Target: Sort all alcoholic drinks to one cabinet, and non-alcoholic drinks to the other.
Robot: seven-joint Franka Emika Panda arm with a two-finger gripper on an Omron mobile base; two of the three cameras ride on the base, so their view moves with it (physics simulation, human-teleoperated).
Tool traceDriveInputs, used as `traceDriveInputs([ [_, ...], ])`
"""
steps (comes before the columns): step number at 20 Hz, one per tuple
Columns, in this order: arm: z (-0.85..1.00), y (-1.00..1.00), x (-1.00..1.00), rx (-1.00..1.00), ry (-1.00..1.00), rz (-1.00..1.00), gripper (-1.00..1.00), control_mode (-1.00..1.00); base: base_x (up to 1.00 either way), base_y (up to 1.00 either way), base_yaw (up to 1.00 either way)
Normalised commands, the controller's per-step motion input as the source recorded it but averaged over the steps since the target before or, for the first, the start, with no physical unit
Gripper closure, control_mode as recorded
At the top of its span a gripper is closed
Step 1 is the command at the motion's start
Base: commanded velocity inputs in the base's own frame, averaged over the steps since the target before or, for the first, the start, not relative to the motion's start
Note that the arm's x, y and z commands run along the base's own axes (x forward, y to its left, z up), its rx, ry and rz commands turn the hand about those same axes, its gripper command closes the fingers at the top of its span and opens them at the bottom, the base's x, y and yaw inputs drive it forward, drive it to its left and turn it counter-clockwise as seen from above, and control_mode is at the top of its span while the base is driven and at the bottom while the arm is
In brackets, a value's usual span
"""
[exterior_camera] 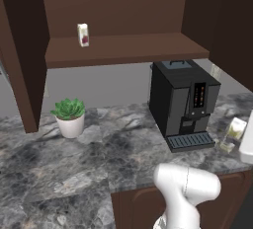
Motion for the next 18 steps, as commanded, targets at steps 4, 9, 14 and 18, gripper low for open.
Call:
traceDriveInputs([
  [4,0.02,0.51,-0.41,-0.02,-0.12,0.0,1.0,-1.0,0.0,0.0,0.0],
  [9,0.02,0.52,-0.39,-0.02,-0.1,0.0,1.0,-1.0,0.0,0.0,0.0],
  [14,0.07,0.56,-0.29,-0.01,-0.11,-0.03,1.0,-1.0,0.0,0.0,0.0],
  [18,0.07,0.59,-0.19,-0.01,-0.1,-0.09,1.0,-1.0,0.0,0.0,0.0],
])
